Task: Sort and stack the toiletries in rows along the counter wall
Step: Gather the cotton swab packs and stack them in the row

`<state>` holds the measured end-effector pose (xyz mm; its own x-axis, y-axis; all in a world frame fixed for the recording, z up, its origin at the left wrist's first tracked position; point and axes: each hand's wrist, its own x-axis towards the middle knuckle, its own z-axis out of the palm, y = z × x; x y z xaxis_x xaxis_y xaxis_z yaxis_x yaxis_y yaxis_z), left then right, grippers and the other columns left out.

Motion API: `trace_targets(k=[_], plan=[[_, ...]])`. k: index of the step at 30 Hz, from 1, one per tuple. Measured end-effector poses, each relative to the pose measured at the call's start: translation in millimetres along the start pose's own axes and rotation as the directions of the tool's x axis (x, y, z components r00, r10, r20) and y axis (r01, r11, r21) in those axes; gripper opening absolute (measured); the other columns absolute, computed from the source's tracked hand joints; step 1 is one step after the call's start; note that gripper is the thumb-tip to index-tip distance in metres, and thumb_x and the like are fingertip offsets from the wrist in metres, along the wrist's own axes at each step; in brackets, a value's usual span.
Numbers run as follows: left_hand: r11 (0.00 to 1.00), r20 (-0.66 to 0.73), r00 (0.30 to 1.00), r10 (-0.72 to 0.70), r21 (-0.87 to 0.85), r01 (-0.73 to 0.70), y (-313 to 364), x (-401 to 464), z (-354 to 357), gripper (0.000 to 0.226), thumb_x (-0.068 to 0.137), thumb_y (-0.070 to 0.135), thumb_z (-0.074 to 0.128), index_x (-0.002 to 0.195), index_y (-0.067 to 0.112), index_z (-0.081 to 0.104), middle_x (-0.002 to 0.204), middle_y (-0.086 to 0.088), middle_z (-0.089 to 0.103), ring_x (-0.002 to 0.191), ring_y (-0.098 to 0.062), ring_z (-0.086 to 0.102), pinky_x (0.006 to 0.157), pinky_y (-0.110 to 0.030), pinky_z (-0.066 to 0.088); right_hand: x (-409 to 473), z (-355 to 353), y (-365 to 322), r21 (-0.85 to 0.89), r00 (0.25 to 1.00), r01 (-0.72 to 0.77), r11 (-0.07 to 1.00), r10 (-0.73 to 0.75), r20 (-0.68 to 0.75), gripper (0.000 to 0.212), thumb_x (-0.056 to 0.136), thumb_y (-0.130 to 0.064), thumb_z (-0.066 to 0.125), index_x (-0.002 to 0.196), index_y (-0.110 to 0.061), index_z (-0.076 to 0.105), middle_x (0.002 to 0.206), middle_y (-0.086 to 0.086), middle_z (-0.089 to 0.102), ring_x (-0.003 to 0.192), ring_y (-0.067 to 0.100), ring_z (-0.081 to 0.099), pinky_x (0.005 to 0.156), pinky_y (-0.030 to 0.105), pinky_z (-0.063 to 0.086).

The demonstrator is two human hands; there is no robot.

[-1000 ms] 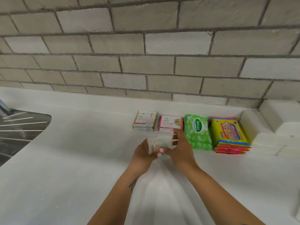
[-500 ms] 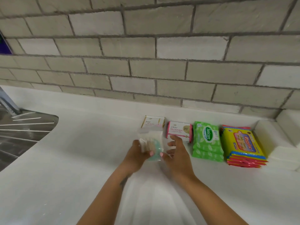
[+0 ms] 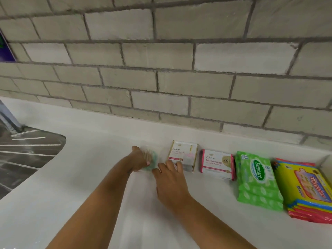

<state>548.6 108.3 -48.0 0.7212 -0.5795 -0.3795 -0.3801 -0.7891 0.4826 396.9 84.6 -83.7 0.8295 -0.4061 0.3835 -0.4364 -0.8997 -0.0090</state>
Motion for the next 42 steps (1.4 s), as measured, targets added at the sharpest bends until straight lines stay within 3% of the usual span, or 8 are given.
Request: trace_targets(k=[6,10,15,19,25,31,35,42], plan=[[0.98,-0.062,0.998,-0.005,0.198,0.017,14.3,13.6,-2.9,0.053,0.095,0.031,0.051,0.134,-0.001,0.034,0.135,-0.016,0.039,0.125,-0.028,0.043,0.098,-0.028,0.039,34.4,11.3,-2.1,-0.073,0.997,0.005,0.997,0.0,0.074,0.041,0.062,-0.023,0.074,0.101,-0.017,0.068,0.084,0.001,0.065,0.095,0.023,0.055,0.085,0.036,0.023],[0.953,-0.032,0.999,-0.01,0.303,0.019,14.2,24.0,-2.4,0.042,0.093,0.022,0.046,0.129,0.001,0.042,0.129,-0.016,0.045,0.119,-0.032,0.048,0.098,-0.032,0.04,46.7,15.1,-4.9,-0.107,0.99,0.008,0.994,0.008,0.142,0.033,0.05,-0.027,0.079,0.081,-0.022,0.069,0.067,-0.005,0.063,0.082,0.018,0.056,0.076,0.032,0.024],[0.917,-0.059,0.998,0.015,0.398,0.01,20.8,29.8,1.1,0.038,0.096,0.013,0.042,0.133,0.005,0.038,0.135,-0.015,0.038,0.126,-0.029,0.041,0.1,-0.029,0.037,47.6,21.0,1.8,-0.118,0.992,0.044,0.992,-0.029,0.124,0.029,0.088,-0.015,0.05,0.116,-0.012,0.051,0.108,0.006,0.06,0.115,0.026,0.039,0.098,0.037,0.028],[0.871,-0.027,0.999,0.033,0.49,-0.015,20.2,29.9,0.3,0.037,0.097,0.012,0.04,0.133,0.004,0.038,0.136,-0.015,0.038,0.127,-0.028,0.038,0.1,-0.03,0.036,48.1,19.8,-0.3,-0.083,0.997,0.013,0.996,-0.007,0.079,0.028,0.086,-0.015,0.05,0.114,-0.013,0.055,0.104,0.005,0.062,0.112,0.025,0.043,0.098,0.037,0.027],[0.968,-0.056,0.998,0.011,0.252,0.004,14.0,25.4,0.5,0.057,0.097,0.038,0.04,0.144,0.011,0.022,0.144,-0.015,0.023,0.129,-0.034,0.028,0.108,-0.044,0.031,48.2,19.4,-1.1,-0.017,0.996,-0.094,0.995,0.094,0.0,0.04,0.044,-0.025,0.08,0.083,-0.021,0.069,0.065,-0.005,0.062,0.075,0.02,0.057,0.076,0.035,0.027],[0.983,-0.33,0.928,0.171,-0.007,-0.184,19.6,-7.9,2.4,0.041,0.096,0.044,0.042,0.134,0.031,0.046,0.146,0.0,0.031,0.133,-0.024,0.032,0.105,-0.044,0.024,29.5,-15.5,10.5,0.341,0.991,-0.133,0.931,0.134,0.023,0.037,0.087,-0.029,0.056,0.124,-0.023,0.052,0.116,-0.001,0.061,0.109,0.022,0.05,0.094,0.035,0.037],[0.91,-0.433,0.845,0.312,-0.12,-0.398,34.4,-43.8,10.7,0.029,0.096,0.038,0.046,0.121,0.031,0.057,0.137,0.003,0.044,0.124,-0.017,0.046,0.102,-0.041,0.029,5.4,-50.8,25.0,0.588,0.962,-0.216,0.779,0.273,-0.008,0.035,0.088,-0.025,0.058,0.123,-0.025,0.053,0.116,-0.003,0.064,0.106,0.016,0.059,0.091,0.033,0.049],[0.748,-0.488,0.732,0.476,-0.214,-0.629,74.9,-120.6,42.3,0.028,0.094,0.034,0.051,0.12,0.025,0.059,0.125,0.003,0.051,0.113,-0.014,0.055,0.099,-0.039,0.043,-60.3,-115.4,62.7,0.686,0.907,-0.239,0.687,0.409,-0.095,0.035,0.089,-0.025,0.059,0.122,-0.022,0.05,0.104,-0.009,0.063,0.08,0.006,0.056,0.074,0.025,0.046]])
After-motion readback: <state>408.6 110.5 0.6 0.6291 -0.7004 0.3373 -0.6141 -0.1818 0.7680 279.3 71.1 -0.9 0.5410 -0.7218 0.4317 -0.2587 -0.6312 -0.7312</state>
